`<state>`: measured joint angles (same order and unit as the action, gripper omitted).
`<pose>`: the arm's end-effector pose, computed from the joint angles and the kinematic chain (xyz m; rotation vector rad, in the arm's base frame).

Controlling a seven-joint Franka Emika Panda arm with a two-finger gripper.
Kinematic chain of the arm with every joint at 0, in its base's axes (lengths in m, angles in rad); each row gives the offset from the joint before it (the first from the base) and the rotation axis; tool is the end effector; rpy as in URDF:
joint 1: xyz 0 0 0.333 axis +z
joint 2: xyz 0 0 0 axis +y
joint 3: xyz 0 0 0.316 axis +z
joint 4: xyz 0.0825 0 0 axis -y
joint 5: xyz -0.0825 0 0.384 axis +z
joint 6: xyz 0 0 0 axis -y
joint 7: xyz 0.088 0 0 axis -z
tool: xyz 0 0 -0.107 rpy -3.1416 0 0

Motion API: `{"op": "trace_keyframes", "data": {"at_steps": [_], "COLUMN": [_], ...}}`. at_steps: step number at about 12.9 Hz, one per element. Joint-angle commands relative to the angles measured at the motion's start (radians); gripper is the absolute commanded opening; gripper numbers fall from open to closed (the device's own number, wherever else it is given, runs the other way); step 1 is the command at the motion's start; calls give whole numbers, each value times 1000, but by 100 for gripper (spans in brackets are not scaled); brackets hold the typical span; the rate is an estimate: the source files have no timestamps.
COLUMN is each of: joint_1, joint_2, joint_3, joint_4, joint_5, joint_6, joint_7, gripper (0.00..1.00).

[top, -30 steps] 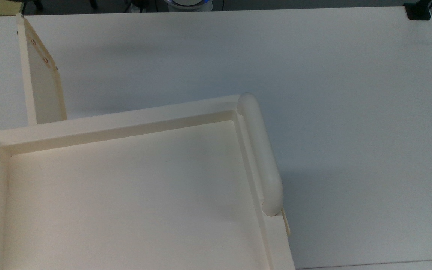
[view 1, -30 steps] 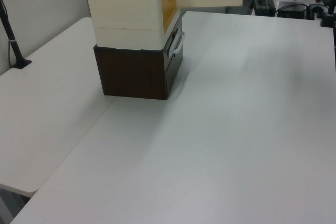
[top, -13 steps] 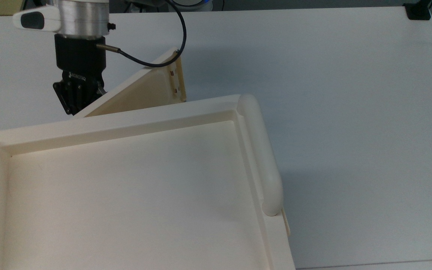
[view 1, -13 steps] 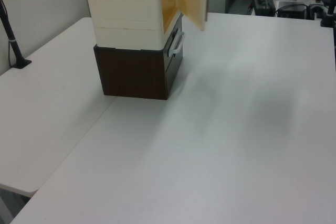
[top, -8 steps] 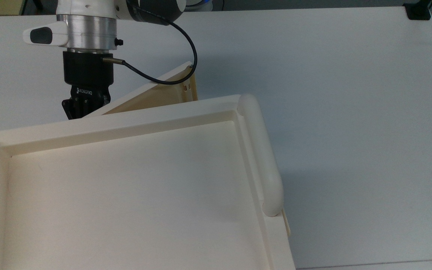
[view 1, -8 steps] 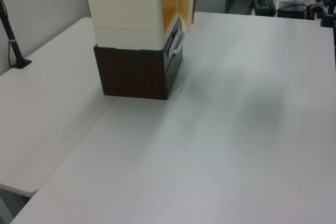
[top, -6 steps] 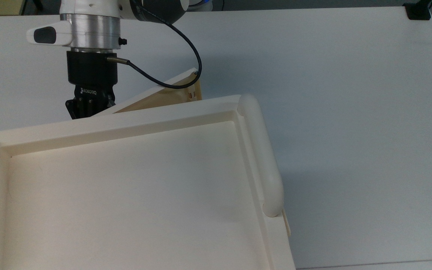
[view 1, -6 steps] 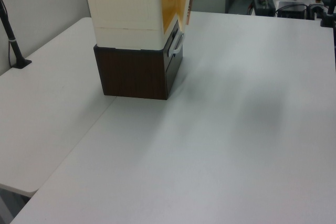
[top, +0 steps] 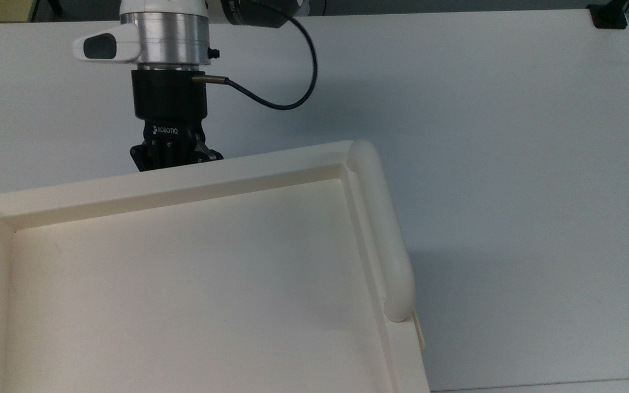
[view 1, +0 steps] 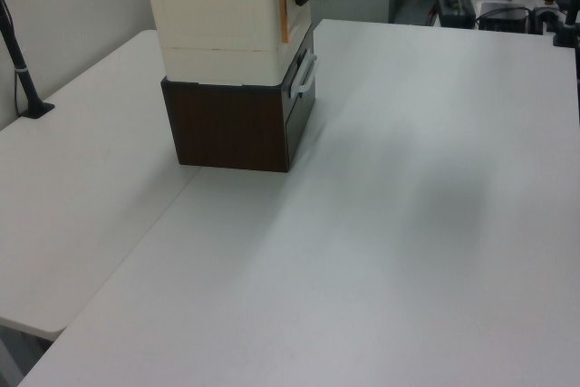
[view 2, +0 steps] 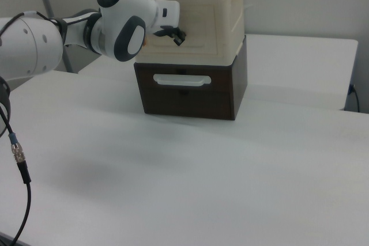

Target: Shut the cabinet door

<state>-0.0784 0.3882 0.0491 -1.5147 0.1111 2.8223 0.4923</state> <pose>0.7234 -0.0335 0.5520 -2.4530 0.7894 -1.2099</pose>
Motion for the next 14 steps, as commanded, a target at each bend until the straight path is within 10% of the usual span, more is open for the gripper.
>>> {"op": "trace_keyframes", "data": {"at_steps": [1, 6, 14], "joint_1": [31, 20, -20], "joint_2": [8, -113, -369], "joint_3": [6, 6, 1], "joint_4": [21, -47, -45], "joint_5": [21, 21, -51], "joint_6": [60, -94, -947], "joint_7": [28, -6, -199], "gripper": [0, 0, 6]}}
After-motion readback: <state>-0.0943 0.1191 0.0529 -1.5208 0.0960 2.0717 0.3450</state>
